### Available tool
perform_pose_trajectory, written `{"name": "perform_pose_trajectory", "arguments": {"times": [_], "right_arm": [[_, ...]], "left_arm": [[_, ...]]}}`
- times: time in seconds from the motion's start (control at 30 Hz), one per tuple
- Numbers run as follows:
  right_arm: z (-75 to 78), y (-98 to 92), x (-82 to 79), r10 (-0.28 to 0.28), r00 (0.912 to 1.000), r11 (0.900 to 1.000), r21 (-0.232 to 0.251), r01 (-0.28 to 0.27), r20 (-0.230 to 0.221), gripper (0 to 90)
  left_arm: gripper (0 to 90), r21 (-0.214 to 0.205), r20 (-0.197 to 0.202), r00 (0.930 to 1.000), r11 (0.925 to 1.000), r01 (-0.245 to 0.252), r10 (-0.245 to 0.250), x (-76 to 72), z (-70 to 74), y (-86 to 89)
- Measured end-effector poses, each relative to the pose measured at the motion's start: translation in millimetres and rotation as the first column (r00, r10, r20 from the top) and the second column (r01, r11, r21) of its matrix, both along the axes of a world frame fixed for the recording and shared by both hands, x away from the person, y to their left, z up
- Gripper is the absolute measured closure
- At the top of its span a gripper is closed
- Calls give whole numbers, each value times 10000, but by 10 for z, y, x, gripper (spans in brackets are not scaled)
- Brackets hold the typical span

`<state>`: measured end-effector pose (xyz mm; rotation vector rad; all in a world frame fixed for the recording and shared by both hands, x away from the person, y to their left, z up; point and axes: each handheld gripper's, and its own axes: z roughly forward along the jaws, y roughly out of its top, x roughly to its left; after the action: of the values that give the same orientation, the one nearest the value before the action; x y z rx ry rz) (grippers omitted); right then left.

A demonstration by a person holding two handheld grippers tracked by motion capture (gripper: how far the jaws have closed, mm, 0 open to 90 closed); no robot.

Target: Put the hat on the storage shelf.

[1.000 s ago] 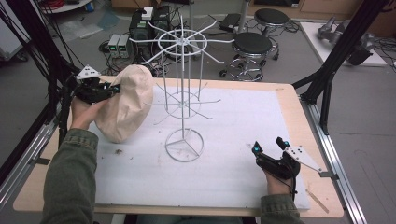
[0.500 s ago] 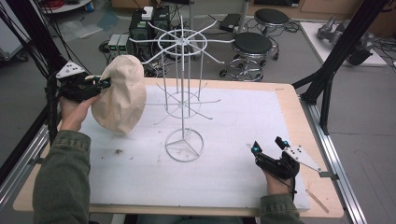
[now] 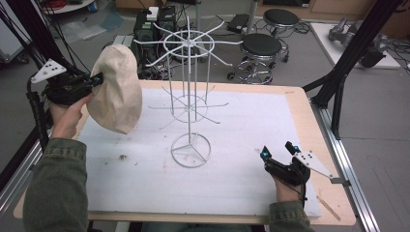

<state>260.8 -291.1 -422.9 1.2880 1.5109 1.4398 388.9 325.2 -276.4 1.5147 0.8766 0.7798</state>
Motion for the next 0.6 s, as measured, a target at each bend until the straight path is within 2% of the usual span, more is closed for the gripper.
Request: {"name": "perform_pose_trajectory", "arguments": {"times": [0.13,0.2,0.3,0.5,0.6], "right_arm": [[-3,0,4,50,10000,10000,54,-50,-32,93],[-1,-6,7,64,10000,10000,5,-64,-11,93],[-1,-1,4,67,10000,10000,10,-67,-39,93],[0,-2,3,96,9999,10000,22,-95,-51,93],[1,-3,3,92,9999,10000,33,-92,-46,93]], "left_arm": [[761,-392,704,9975,9992,67,-40,-107,139,1],[761,-705,1234,9924,9975,84,4,-174,236,-16],[761,-996,1736,9848,9948,214,-38,-244,337,-68],[761,-1054,2290,9732,9933,476,-224,-319,456,-142],[761,-1244,2496,9674,9894,756,-425,-357,514,-162]]}}
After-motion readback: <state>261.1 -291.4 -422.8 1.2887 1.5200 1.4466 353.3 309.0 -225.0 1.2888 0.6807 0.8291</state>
